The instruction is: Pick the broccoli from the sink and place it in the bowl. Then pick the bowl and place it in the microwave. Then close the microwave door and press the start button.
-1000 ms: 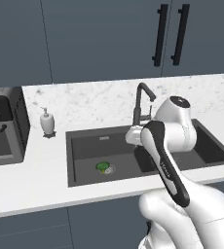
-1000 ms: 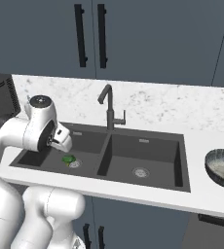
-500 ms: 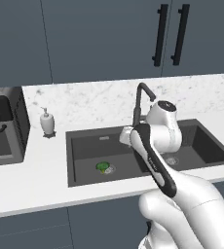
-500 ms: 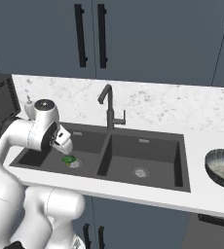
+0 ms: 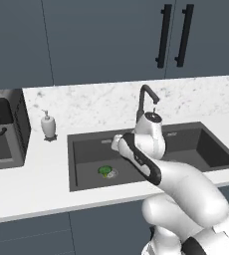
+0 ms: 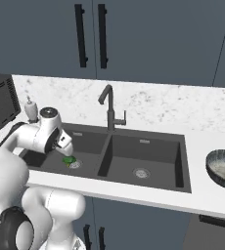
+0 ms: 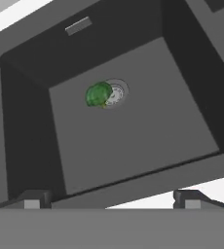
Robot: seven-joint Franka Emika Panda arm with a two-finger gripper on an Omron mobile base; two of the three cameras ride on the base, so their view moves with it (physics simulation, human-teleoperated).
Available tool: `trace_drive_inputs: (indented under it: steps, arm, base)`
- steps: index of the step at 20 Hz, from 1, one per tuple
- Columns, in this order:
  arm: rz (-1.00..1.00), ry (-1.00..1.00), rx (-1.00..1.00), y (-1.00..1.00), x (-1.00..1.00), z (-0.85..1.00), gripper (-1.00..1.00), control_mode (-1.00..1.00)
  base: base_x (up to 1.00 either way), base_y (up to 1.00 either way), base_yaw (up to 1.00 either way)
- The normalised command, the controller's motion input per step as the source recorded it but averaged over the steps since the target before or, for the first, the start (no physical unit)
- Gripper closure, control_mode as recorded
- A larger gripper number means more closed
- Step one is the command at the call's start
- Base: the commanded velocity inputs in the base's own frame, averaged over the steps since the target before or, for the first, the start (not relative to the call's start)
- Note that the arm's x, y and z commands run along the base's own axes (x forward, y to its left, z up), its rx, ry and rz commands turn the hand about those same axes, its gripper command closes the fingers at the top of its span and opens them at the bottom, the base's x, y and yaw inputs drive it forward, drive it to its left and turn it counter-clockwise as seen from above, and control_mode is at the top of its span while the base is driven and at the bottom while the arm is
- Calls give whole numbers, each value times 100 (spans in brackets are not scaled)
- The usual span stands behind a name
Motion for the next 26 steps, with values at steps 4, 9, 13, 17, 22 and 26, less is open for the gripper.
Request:
trace_drive_inputs:
  steps: [4, 9, 13, 17, 22, 26]
  arm:
    - [0, 0, 9, 2, 51, -53, -100, -100]
    - [0, 2, 11, 0, 50, -49, -100, -100]
    - [-2, 12, 3, 7, 56, -25, -100, -100]
    - [-5, 15, 0, 25, 40, -10, -100, -100]
    - [-6, 8, -4, 35, 33, -20, -100, -100]
    - [-3, 0, -1, 18, 24, -30, -100, -100]
  base:
    - [0, 0, 0]
    - [0, 0, 0]
    - [0, 0, 0]
    - [0, 0, 0]
    - [0, 0, 0]
    - [0, 0, 0]
